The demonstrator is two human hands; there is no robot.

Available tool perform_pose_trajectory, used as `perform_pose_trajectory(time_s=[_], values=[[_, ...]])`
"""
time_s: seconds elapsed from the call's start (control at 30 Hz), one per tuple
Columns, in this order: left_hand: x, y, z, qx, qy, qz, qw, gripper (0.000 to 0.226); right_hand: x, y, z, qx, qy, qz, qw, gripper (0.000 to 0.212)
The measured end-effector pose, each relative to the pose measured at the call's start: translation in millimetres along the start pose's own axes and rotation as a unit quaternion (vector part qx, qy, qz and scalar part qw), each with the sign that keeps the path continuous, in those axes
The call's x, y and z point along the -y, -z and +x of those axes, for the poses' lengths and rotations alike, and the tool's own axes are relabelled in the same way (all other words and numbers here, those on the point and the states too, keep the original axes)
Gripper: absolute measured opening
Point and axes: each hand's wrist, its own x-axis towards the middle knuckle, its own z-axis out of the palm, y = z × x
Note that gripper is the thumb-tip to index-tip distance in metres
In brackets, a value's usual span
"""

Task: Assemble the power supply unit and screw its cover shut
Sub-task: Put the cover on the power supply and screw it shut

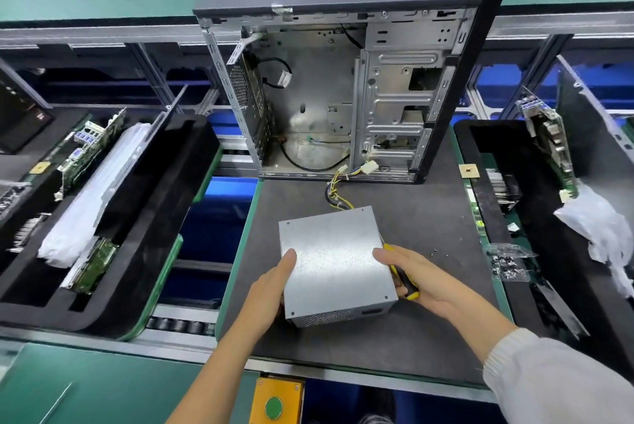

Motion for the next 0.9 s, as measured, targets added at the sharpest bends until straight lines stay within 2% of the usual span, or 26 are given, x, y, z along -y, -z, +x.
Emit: perform_pose_trajectory(time_s=[0.17, 0.37, 0.47, 0.53, 0.6, 0.63, 0.67, 0.73, 0.77, 0.83, 0.9], values=[[1.5, 2.2, -1.1, 0.008, -0.001, 0.008, 1.0, 0.07, -3.1, -3.7, -1.3, -0.014, 0.01, 0.003, 1.0, 0.073], [1.1, 3.6, 1.6, 0.01, 0.004, 0.03, 1.0, 0.063, -0.7, -4.4, -2.9, -0.014, -0.009, 0.006, 1.0, 0.067], [-3.1, 5.7, 2.6, 0.001, 0.007, 0.074, 0.997, 0.063, 6.6, -6.0, -6.6, -0.023, -0.023, -0.055, 0.998, 0.063], [-7.1, 11.3, 2.0, -0.056, -0.03, 0.214, 0.975, 0.065, 17.2, -5.0, -12.6, -0.067, -0.023, -0.175, 0.982, 0.058], [-8.7, 16.2, 0.9, -0.136, -0.1, 0.367, 0.915, 0.061, 27.1, 0.2, -17.0, -0.136, 0.007, -0.294, 0.946, 0.06], [-7.8, 16.2, 2.3, -0.161, -0.132, 0.379, 0.902, 0.058, 30.3, 2.9, -18.3, -0.162, 0.032, -0.32, 0.933, 0.062], [-5.8, 15.8, 4.6, -0.165, -0.146, 0.344, 0.913, 0.053, 32.5, 4.7, -18.3, -0.184, 0.063, -0.317, 0.928, 0.061], [-7.4, 10.3, 9.5, -0.123, -0.126, 0.156, 0.972, 0.051, 35.7, 3.6, -16.4, -0.212, 0.125, -0.249, 0.937, 0.045], [-9.5, 5.5, 10.8, -0.086, -0.11, 0.069, 0.988, 0.05, 37.7, 0.3, -13.9, -0.215, 0.147, -0.223, 0.939, 0.037], [-11.4, -5.1, 12.5, -0.042, -0.105, -0.016, 0.993, 0.042, 40.6, -9.0, -6.8, -0.202, 0.177, -0.203, 0.942, 0.032], [-7.6, -13.3, 14.9, -0.05, -0.113, -0.044, 0.991, 0.037, 39.3, -17.8, 0.5, -0.18, 0.183, -0.185, 0.948, 0.032]])
